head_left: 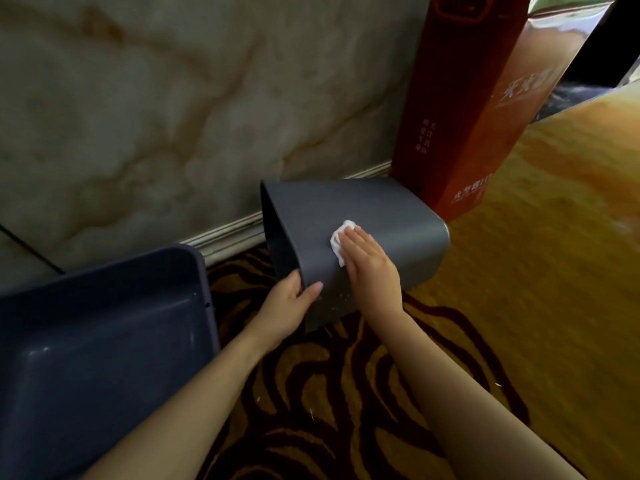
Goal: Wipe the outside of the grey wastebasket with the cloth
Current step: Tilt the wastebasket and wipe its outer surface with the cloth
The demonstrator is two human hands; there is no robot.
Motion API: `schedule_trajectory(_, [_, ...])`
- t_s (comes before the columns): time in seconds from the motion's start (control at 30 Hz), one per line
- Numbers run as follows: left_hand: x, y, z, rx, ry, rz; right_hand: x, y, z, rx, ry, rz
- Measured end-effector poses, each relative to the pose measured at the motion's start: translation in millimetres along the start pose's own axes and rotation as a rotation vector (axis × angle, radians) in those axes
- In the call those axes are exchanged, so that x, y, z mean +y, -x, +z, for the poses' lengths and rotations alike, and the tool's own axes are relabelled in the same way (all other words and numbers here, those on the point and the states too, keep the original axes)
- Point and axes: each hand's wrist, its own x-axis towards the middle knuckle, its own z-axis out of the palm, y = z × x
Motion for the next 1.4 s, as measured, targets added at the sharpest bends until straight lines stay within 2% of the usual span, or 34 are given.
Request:
schedule_trajectory(0.2, [77,-11,-16,0.069,-0.080,0.289,-13,-34,-35,0.156,-0.264,0.115])
schedule_trajectory(0.37, [137,-6,-29,0.105,-0.196,0.368,-40,-36,-53,0.245,-0.390,0.045])
schedule_trajectory(0.5, [168,-7,-31,0.135,-0.172,0.312,-67,-37,-54,0.333,-0.393,-0.031])
schedule_trajectory(0.67, [187,-10,-38,0.190,-0.121,0.143,-76,-37,-57,0.298,-0.333,-0.069])
schedule_trajectory(0.87, [190,-21,-55,0.156,-0.038,0.040,-37,-14,-58,0.248,-0.251,0.102])
schedule_trajectory(0.97, [185,-25,-73,0.186,-0.090,0.096,-22,-10,-58,0.215,-0.168,0.192])
schedule_trajectory(1.07, [175,-18,-88,0.118,0.009,0.122,-17,-14,-57,0.218,-0.090,0.204])
schedule_trajectory(1.23, [154,-6,-105,-0.041,0.008,0.075,-8,-20,-60,0.204,-0.077,0.243])
schedule_trajectory(1.4, [154,-3,-98,-0.060,0.213,0.017,-16,-22,-62,0.226,-0.130,0.289])
